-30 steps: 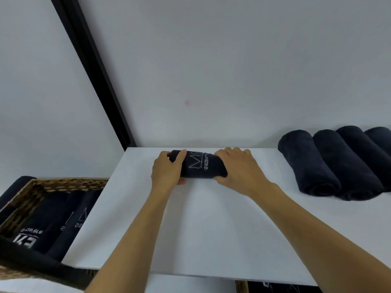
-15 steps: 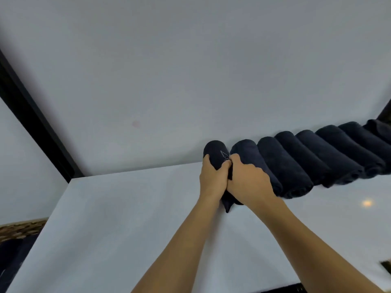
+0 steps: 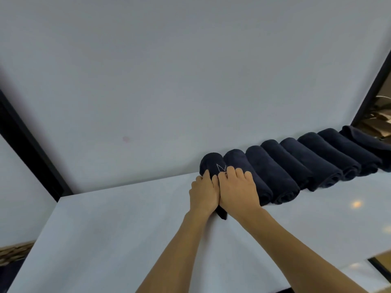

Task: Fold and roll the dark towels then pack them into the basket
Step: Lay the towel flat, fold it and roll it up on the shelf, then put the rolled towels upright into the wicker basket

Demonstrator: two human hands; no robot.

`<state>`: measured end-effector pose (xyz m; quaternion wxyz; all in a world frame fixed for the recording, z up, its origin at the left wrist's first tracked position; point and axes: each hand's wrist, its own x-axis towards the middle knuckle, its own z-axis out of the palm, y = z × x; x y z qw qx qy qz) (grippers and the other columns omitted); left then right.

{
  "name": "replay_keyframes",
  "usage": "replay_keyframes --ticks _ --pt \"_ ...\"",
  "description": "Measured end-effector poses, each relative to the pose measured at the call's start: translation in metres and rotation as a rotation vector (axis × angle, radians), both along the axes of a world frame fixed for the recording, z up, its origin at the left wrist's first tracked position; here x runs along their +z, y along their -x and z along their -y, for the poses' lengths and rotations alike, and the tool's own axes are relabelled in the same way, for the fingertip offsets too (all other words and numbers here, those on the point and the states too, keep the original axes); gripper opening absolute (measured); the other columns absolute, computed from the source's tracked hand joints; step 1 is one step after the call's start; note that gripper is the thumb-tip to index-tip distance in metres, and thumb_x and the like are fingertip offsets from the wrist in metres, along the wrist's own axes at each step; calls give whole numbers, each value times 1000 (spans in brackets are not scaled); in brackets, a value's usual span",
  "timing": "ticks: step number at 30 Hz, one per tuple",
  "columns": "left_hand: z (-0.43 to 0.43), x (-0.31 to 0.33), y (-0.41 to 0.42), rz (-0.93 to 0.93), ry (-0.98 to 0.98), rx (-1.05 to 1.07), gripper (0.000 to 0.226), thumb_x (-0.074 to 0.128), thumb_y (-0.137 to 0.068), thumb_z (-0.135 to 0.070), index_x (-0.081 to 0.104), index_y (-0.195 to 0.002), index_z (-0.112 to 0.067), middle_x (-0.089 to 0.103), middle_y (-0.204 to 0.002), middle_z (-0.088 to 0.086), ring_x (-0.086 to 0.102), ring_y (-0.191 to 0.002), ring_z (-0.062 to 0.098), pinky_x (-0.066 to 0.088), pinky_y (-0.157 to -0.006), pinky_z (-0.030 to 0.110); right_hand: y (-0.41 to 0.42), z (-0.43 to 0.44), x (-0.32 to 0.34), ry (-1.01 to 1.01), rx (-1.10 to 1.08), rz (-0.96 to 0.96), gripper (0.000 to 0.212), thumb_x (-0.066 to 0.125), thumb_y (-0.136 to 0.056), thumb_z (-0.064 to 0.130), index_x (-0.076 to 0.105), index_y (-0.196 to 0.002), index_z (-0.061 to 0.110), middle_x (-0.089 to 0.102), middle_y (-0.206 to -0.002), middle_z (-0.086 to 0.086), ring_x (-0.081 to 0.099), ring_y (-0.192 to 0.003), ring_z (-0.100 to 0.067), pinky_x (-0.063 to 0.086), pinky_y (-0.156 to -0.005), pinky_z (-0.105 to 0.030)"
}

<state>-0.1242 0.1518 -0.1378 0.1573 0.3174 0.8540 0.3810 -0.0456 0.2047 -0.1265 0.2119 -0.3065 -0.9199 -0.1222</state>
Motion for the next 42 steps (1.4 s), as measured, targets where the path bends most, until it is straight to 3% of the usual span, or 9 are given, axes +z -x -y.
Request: replay_keyframes --ticks 3,14,22,26,29,33,37,42 --pt "4 5 -1 9 -2 -20 34 28 -99 -39 52 -101 -15 58 -106 9 56 -100 30 47 -91 47 0 -1 4 -7 -10 5 22 81 -56 21 64 -69 13 58 -68 -6 53 -57 -23 41 -54 -36" --pt "19 12 -5 -47 -123 -43 27 40 -100 -29 56 -117 -16 60 -117 1 58 -104 19 43 -85 27 -4 3 2 11 34 -40 23 80 -56 14 67 -75 14 61 -74 -5 54 -61 -25 42 -53 -39" --pt "22 12 -5 -60 -99 -92 26 39 -99 -31 57 -113 -17 65 -113 0 60 -100 20 50 -90 38 -6 3 4 56 63 -29 22 79 -59 16 69 -79 15 63 -77 -4 55 -62 -24 42 -54 -38" --pt "18 10 -1 -64 -101 -19 32 40 -99 -38 54 -122 -21 62 -115 2 59 -101 19 48 -87 33 -17 3 14 255 92 -50 32 51 -93 30 58 -123 22 59 -120 2 55 -103 -22 40 -85 -37" --pt "13 10 5 -26 -113 65 41 42 -98 -40 50 -133 -20 59 -120 6 59 -106 22 48 -91 36 -32 1 26 459 121 -229 34 51 -96 33 53 -128 24 56 -123 4 54 -109 -18 42 -94 -37" --pt "11 11 4 21 -145 86 43 44 -98 -40 50 -135 -19 54 -131 7 54 -117 22 44 -100 38 -55 0 29 634 116 -446 27 57 -95 24 59 -121 21 59 -113 4 56 -100 -12 49 -88 -34" --pt "22 12 -10 -17 -189 91 40 46 -98 -38 50 -135 -23 47 -135 6 45 -125 23 38 -106 41 -70 13 23 744 162 -514 26 60 -93 20 61 -119 21 60 -109 9 55 -97 -3 48 -86 -22" --pt "48 9 -38 -106 -220 64 29 48 -97 -35 56 -124 -27 47 -126 1 45 -118 22 40 -102 39 -85 34 16 939 153 -587 23 59 -93 20 63 -116 24 63 -106 12 58 -95 3 48 -81 -14"
